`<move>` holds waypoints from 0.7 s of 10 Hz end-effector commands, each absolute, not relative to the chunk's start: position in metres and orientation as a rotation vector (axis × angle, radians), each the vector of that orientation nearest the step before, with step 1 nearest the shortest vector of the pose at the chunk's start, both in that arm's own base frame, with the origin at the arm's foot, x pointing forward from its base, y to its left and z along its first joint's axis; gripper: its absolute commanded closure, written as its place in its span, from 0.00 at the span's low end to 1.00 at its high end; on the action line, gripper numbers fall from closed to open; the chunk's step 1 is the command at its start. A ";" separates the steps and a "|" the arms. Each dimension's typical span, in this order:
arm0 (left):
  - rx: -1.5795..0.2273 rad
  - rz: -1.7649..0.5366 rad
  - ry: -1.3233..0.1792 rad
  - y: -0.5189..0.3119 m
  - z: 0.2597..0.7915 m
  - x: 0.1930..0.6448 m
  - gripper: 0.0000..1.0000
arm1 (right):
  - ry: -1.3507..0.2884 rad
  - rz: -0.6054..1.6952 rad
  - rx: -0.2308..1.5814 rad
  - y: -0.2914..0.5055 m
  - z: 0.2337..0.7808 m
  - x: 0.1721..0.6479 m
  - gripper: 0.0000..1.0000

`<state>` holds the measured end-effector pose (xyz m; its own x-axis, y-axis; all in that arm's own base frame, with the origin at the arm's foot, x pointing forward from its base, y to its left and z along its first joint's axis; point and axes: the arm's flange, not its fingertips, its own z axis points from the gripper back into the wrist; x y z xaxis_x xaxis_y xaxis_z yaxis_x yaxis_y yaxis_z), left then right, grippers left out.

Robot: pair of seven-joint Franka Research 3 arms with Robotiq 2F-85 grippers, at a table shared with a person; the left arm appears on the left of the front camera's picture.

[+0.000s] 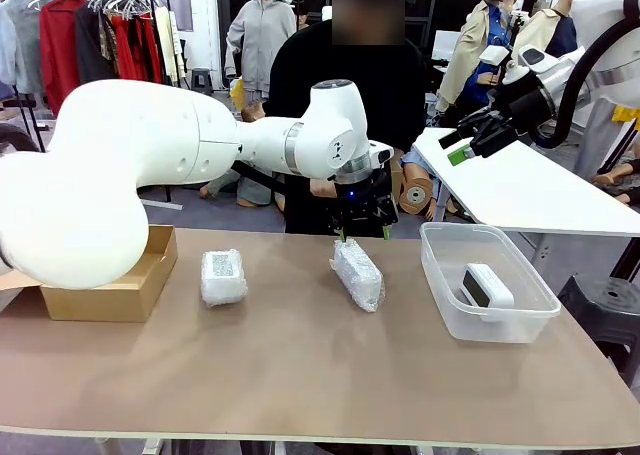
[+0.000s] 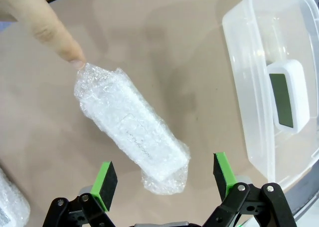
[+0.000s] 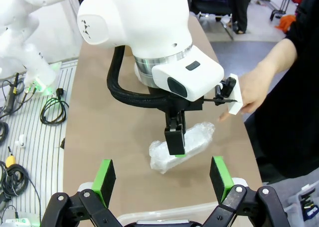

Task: Separate and place wrapped and unwrapped clocks.
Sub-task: Pick up the Digital clock indicated by the person.

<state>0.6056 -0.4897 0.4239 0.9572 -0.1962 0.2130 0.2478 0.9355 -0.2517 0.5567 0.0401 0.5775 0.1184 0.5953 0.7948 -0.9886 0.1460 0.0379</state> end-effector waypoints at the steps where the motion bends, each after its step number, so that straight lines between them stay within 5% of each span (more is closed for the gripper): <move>1: -0.206 -0.084 -0.221 -0.507 0.422 0.609 0.00 | -0.732 1.298 0.678 0.040 0.579 0.556 0.00; 7: -0.118 0.221 -0.139 -0.524 0.405 0.608 0.00 | -0.732 1.298 0.678 0.040 0.579 0.556 0.00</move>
